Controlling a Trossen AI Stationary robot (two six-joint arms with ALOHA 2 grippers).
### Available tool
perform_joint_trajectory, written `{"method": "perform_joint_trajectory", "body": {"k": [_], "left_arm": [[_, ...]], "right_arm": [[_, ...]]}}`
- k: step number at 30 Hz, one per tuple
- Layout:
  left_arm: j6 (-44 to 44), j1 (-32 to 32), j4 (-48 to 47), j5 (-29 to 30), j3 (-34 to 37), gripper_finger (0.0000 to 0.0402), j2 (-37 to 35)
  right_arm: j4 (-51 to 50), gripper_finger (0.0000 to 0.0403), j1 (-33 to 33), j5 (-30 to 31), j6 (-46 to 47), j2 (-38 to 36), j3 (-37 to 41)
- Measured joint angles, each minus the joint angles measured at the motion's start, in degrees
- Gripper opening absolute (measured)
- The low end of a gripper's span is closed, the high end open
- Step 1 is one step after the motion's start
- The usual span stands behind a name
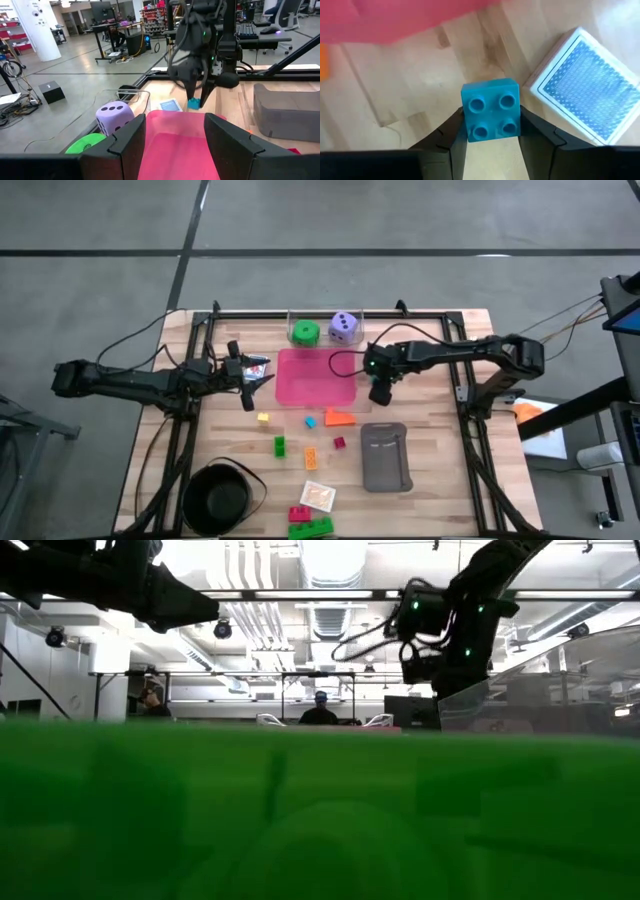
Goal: Pick & Place Toys
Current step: Put the right small blue game piece into the black bin
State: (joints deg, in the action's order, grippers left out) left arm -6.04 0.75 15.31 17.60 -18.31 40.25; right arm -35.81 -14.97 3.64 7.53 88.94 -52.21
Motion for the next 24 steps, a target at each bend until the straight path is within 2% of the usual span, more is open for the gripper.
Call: {"method": "perform_joint_trajectory", "body": {"k": [6,14,17,24], "left_arm": [[0.0,0.0,0.0,0.0,0.0,0.0204,0.0],[0.0,0.0,-0.2,0.0,0.0,0.0204,0.0],[0.0,0.0,-0.2,0.1,0.0,0.0204,0.0],[0.0,0.0,-0.4,0.2,0.0,0.0204,0.0]], "right_arm": [[-0.3,0.0138,1.1,-0.9,0.0,-6.8,0.0],[-1.4,0.0138,4.4,-9.4,2.8,-17.1,0.0],[-2.9,0.0138,7.0,-11.5,4.9,-19.8,0.0],[-6.9,0.0138,16.3,-12.1,10.9,-22.6,0.0]]}}
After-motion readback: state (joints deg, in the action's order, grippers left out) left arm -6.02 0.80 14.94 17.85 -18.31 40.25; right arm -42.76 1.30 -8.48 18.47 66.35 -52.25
